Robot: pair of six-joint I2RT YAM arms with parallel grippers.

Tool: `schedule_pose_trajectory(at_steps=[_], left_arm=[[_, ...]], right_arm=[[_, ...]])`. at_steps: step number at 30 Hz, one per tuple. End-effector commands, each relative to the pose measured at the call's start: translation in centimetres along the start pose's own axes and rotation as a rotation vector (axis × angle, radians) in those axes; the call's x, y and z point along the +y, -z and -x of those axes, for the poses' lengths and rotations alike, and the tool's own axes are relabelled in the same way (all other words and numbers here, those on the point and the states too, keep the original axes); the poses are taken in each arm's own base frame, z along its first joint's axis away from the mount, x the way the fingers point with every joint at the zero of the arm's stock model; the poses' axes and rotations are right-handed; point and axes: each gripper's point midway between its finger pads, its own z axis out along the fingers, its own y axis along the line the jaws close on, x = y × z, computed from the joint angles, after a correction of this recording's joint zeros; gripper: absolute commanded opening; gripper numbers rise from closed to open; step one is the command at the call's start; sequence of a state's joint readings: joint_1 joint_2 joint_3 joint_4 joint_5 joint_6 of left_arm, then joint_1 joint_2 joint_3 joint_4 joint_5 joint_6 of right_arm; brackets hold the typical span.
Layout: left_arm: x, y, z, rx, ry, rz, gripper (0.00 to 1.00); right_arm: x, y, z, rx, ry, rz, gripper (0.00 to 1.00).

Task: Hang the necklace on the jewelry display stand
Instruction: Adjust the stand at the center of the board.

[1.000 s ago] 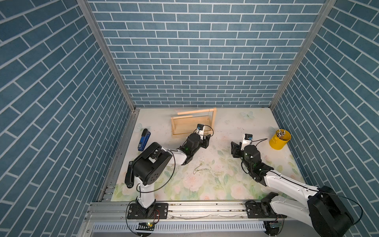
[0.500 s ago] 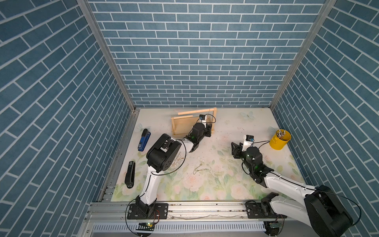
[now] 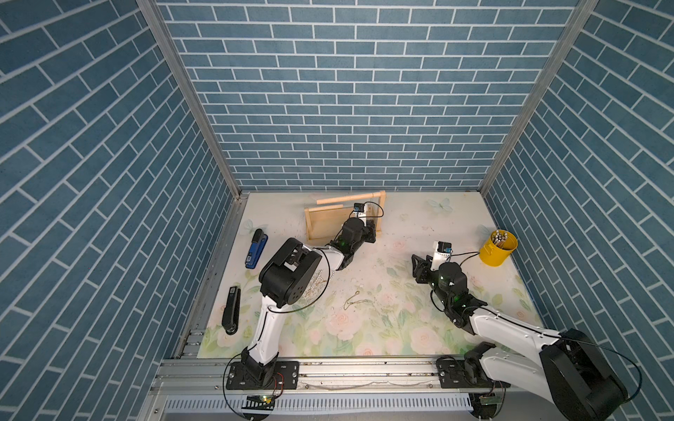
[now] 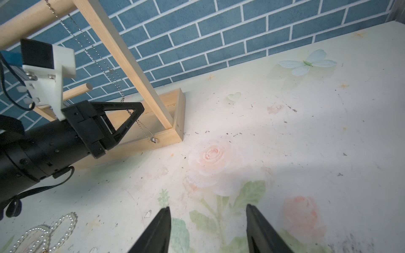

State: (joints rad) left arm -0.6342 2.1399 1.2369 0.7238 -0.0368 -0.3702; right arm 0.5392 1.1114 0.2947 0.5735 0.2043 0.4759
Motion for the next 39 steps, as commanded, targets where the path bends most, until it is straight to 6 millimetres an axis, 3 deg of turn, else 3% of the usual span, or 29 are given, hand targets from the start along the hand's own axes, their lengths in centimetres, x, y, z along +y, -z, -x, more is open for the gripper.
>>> schedule_pose_trajectory(at_steps=[1, 8, 12, 18, 22, 29, 34, 39], left_arm=[[0.1, 0.7, 3.2, -0.090, 0.007, 0.020, 0.00], [0.8, -1.2, 4.8, -0.124, 0.021, 0.035, 0.00], [1.8, -2.3, 4.0, -0.105, 0.037, 0.048, 0.00], [2.4, -2.5, 1.9, -0.070, 0.045, 0.050, 0.25], [2.9, -2.0, 1.0, -0.062, 0.055, 0.057, 0.37], [2.0, -0.3, 2.0, -0.062, 0.037, 0.025, 0.46], [0.9, 2.6, 2.8, -0.057, 0.002, -0.025, 0.49], [-0.2, 6.2, 3.1, -0.048, -0.021, -0.095, 0.51]], right_arm=[[0.2, 0.3, 0.6, -0.035, -0.038, 0.021, 0.57], [0.2, 0.4, 0.7, -0.038, -0.032, 0.021, 0.57], [0.1, 0.4, 0.5, -0.035, -0.027, 0.018, 0.57], [0.3, 0.4, 0.2, -0.031, -0.029, 0.036, 0.57], [0.5, 0.3, 0.2, -0.031, -0.034, 0.048, 0.57], [0.9, 0.5, 0.7, -0.036, -0.035, 0.060, 0.57], [1.4, 0.0, 1.5, -0.036, -0.034, 0.065, 0.57], [2.7, -3.5, 4.4, -0.029, -0.043, 0.099, 0.56]])
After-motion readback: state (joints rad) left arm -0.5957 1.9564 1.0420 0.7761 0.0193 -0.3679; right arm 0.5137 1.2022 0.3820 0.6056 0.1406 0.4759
